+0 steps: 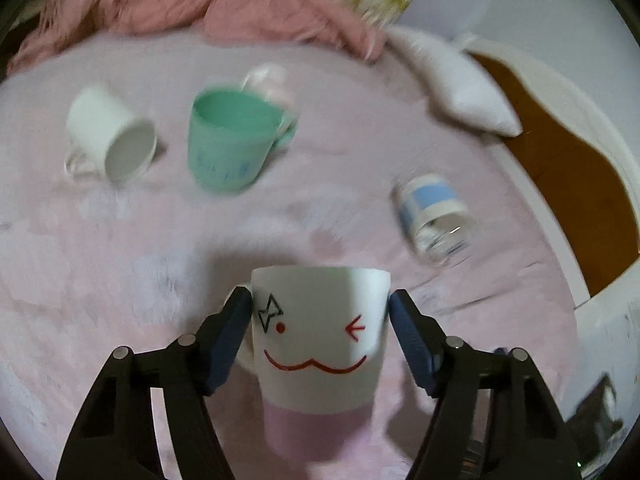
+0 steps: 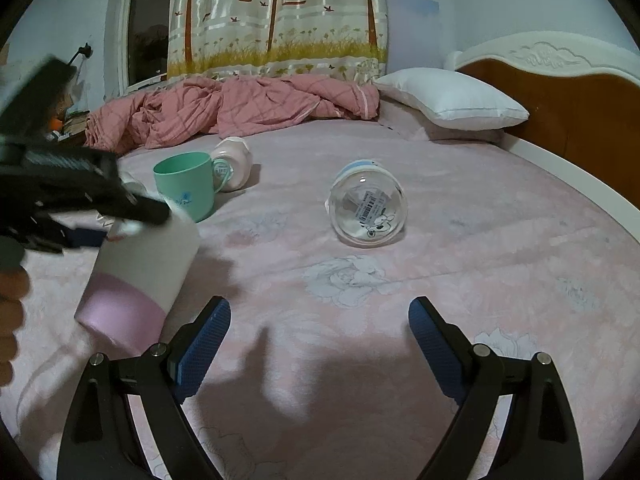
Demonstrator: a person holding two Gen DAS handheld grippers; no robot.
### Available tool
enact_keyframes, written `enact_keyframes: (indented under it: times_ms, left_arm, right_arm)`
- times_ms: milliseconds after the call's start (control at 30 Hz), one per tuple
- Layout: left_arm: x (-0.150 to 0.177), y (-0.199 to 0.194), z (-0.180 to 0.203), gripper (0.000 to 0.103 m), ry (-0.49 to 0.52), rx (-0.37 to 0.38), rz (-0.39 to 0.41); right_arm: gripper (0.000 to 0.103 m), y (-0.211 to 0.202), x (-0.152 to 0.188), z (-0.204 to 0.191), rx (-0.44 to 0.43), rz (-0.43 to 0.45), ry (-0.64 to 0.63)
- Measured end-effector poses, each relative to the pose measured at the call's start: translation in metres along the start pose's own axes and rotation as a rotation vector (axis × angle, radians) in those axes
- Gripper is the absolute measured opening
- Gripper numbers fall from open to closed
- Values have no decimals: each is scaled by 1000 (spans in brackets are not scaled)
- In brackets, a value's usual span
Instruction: Flip cup upright
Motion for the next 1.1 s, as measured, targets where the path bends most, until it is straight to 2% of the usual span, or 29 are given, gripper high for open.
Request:
enact_keyframes:
  times_ms: [67,133,167,200,267,367,633,733,767,800,867,933,1000,1100]
  left_arm:
    - [-4,-15,9,65,31,26,45]
    - [-10,-22,16,54,61,31,79]
    - [-11,-28,21,3,95,41,111]
    - [-12,-31,25,7,128,55,120]
    - [-13,-32,29,1,167,54,140]
    - [-15,-31,32,1,208,31,159]
    - [-20,-34,16,1,190,9,146]
    - [-23,-35,21,7,233,-7,135]
    - [-26,-33,26,21,258,-2,119]
    - [-30,-30,31,42,283,6,99]
    - [-40,-25,41,59,306,6,83]
    - [-51,-12,48,60,313,5,44]
    - [-61,9,55,71,319,-16,-5]
    - [-66,42,59,74,318,-39,-87]
  right_arm:
    - [92,0,0,-1,1,0,-2]
    - [92,-1,0,0,2,2,-2]
    - [92,-1,0,0,2,2,-1]
    - [92,0,0,0,3,4,-2]
    - [92,0,0,0,3,5,-2]
    - [92,1,0,1,3,6,-1]
    - [92,-2,-2,6,19,26,15]
    - [92,-10,-6,18,46,59,54]
    - [92,-12,-8,23,64,68,59]
    - [92,-13,-10,29,102,75,62]
    - [92,-14,-13,40,157,71,73]
    - [92,-10,-13,50,155,44,117]
    - [92,0,-10,62,147,-6,164]
    - [92,8,-7,69,145,-43,193]
Point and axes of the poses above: each gripper's, at about its wrist camera, not at the fingertips, and y roughly the way its jaws point, z to its right, x to its underside, the point moved 6 cm from there along y, roughly the way its jaws point, and after that the axes turned 5 degrees about x, right-handed, at the moved point
